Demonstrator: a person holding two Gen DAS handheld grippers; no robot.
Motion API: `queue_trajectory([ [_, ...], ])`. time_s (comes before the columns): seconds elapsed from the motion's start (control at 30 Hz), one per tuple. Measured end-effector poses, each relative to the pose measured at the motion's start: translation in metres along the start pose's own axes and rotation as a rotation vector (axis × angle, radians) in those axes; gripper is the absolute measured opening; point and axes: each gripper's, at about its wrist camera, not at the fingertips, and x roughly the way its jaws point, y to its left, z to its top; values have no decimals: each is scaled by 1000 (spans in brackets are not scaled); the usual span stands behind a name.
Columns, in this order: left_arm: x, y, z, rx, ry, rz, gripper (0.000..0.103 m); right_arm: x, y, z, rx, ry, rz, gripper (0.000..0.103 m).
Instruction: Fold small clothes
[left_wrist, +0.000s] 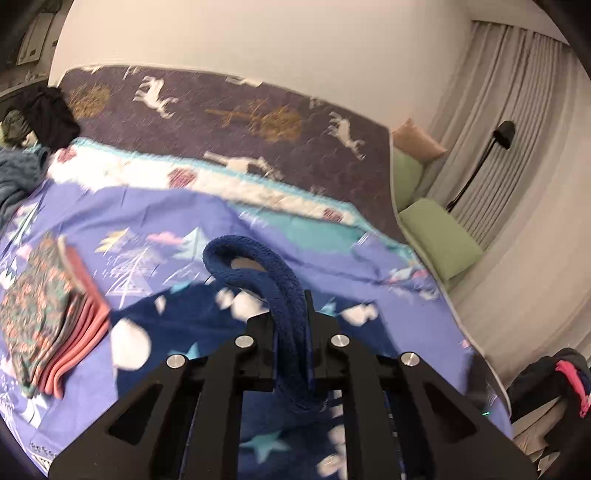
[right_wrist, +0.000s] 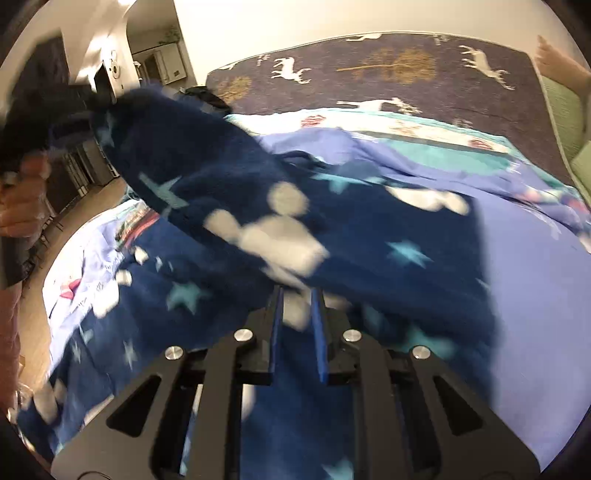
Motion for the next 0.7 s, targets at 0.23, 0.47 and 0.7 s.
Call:
queue_trajectory([
  [0.23, -11, -21, 1, 100, -52, 41, 9, 14, -79, -14, 304, 57, -455, 13],
  [0.47, 11, 23, -20, 44, 42, 81, 9, -31, -97, -38, 298, 67, -245, 14],
  [0.7, -10, 68, -35, -2, 47, 138, 10, -77, -67, -34, 173, -32, -240, 33],
])
